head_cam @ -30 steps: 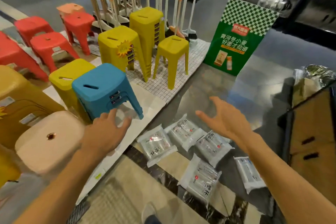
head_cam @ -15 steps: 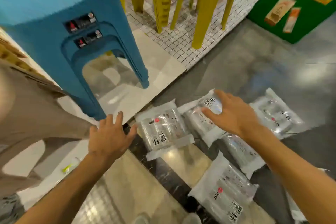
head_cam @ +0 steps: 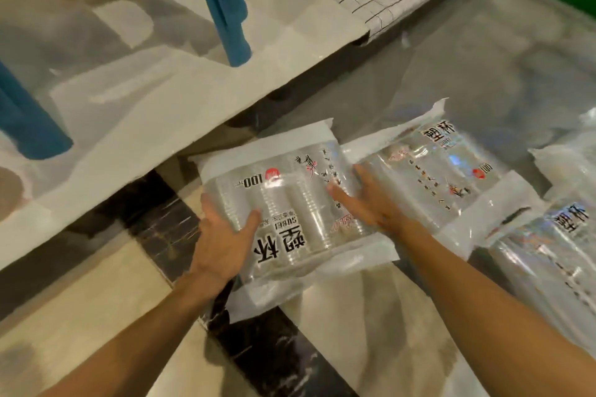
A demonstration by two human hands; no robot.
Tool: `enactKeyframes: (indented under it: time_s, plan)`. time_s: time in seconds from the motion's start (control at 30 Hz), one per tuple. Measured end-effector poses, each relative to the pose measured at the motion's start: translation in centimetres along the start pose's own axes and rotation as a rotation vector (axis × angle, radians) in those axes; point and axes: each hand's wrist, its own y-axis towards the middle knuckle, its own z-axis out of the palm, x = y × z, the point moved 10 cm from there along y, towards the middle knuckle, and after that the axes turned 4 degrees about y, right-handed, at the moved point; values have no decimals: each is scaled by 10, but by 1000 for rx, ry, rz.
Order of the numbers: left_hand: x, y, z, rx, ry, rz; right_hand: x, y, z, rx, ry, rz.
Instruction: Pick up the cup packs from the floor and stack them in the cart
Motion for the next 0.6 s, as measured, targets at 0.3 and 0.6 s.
enactKeyframes:
  time_s: [0.3,0.6]
  plan:
    - [-35,-8,-15,-74,-289,153,19,-5,-16,-20,205,-137]
    - [-158,-145,-134,-3,-384,79,136,-163,-151,-36,126,-94]
